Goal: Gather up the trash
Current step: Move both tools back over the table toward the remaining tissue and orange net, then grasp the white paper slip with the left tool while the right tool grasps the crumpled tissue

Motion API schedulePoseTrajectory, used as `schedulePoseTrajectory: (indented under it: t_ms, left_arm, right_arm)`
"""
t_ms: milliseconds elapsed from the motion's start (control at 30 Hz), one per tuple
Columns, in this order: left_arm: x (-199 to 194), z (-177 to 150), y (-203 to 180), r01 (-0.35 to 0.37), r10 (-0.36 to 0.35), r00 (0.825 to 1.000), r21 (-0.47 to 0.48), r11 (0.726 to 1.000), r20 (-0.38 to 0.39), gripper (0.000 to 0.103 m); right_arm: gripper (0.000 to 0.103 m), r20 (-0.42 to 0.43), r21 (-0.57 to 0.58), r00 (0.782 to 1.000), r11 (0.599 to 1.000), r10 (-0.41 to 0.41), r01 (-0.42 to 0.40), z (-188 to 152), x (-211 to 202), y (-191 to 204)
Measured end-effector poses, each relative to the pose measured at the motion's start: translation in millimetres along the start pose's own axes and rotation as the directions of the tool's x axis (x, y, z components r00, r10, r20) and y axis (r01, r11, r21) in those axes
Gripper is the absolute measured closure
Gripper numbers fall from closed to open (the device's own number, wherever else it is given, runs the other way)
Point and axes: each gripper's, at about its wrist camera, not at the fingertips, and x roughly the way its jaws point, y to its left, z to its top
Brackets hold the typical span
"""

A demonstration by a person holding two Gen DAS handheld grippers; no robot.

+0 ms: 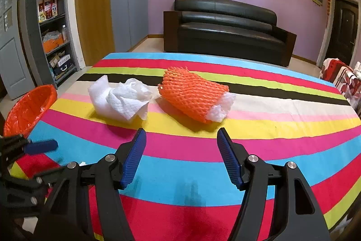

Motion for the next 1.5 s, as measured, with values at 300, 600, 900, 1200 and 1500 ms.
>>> schedulePoseTrajectory:
  t_ms: [300,600,900,1200,1500]
  left_arm:
    - [15,-13,-18,0.015,-0.011,0.998,0.051,0.999,-0.066,0.062]
    - [22,-12,-14,0.001,0.004,0.997,0.053,0.999,-0.082,0.071]
    - [4,11,16,-0.039,0.039,0.999,-0.022,0.999,-0.012,0.071]
    - [-13,30,55,-0.089,0.094,0.995,-0.097,0.991,0.045,0.071]
    - [-26,41,88,-0.125,0.139,0.988,-0.168,0.978,0.072,0.071]
  right_arm:
    - [0.037,0.003,-0.005,1.0,1.0,0.011,-0.011,1,2,3]
    - [0.035,0.009,0.003,1.0,1.0,0.026,-0.026,6,4,8]
    - [0.035,0.013,0.009,0.998,0.998,0.056,-0.056,24,15,27]
    - [0.034,-0.007,0.017,0.997,0.997,0.077,-0.077,34,39,51]
    - [0.034,-0.037,0.02,0.996,0.997,0.081,-0.081,43,63,64]
